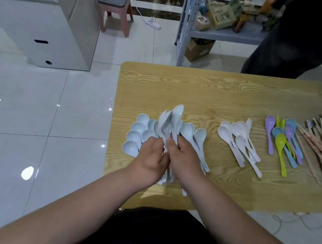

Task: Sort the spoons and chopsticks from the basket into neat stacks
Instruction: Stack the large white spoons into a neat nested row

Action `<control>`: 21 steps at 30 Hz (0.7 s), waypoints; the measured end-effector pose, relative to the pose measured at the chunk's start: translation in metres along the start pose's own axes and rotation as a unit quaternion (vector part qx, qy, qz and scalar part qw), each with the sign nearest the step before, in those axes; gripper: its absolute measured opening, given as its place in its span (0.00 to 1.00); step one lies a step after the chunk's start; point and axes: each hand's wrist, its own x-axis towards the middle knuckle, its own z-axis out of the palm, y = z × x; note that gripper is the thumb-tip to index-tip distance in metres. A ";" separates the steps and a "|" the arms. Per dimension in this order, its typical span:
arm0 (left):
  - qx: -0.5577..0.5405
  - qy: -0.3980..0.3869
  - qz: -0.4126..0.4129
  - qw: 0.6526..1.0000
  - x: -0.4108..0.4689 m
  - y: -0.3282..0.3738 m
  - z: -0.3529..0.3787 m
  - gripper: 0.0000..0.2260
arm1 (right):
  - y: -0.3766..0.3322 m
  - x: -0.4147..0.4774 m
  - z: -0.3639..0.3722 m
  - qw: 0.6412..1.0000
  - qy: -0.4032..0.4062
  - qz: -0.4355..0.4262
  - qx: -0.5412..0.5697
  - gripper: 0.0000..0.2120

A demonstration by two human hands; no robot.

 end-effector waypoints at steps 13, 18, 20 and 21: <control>-0.195 -0.001 -0.225 0.955 0.013 -0.007 -0.048 0.20 | 0.007 0.000 -0.001 0.978 -0.096 0.095 0.158 0.10; -0.493 -0.002 -0.267 0.828 0.024 0.007 -0.055 0.21 | 0.000 -0.014 0.003 0.987 -0.129 0.065 0.066 0.08; -0.502 0.022 -0.263 0.824 0.025 0.010 -0.053 0.13 | -0.007 -0.019 0.000 0.984 -0.168 0.060 0.021 0.09; -0.516 0.031 -0.265 0.814 0.025 0.011 -0.051 0.12 | -0.010 -0.020 -0.003 0.981 -0.184 0.054 -0.005 0.10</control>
